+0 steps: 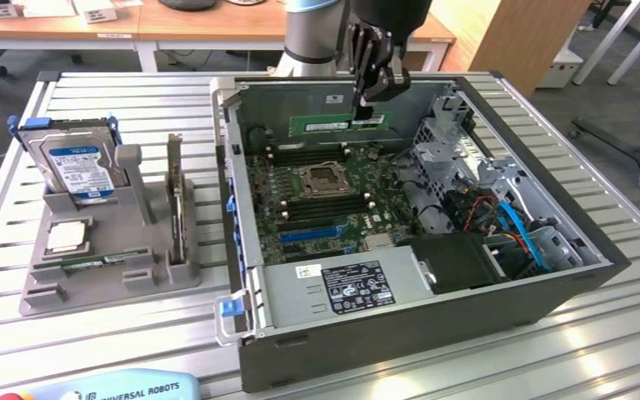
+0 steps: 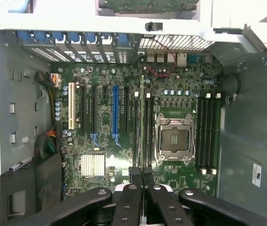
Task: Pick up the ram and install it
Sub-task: 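Pick up the ram and move it above insertion slot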
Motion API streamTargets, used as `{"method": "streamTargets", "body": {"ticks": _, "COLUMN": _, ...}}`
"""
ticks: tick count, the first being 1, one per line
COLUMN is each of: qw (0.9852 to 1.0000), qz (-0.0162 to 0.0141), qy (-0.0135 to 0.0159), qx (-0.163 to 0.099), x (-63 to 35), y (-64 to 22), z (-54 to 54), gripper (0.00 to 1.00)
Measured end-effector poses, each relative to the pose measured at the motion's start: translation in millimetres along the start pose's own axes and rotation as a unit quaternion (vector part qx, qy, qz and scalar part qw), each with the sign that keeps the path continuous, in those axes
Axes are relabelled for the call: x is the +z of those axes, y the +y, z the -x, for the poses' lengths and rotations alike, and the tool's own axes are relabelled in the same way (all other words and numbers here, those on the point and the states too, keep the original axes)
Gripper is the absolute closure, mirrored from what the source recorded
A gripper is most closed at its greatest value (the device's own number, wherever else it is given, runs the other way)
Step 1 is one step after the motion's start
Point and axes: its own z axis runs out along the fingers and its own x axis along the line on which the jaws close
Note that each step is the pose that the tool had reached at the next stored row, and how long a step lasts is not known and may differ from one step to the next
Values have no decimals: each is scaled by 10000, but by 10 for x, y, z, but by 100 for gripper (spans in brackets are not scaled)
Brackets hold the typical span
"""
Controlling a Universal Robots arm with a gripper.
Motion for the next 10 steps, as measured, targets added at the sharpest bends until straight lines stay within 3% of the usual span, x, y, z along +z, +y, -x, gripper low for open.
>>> {"method": "streamTargets", "body": {"ticks": 10, "qw": 10000, "qz": -1, "qy": 3, "qx": 74, "x": 19, "y": -90, "z": -1, "gripper": 88}}
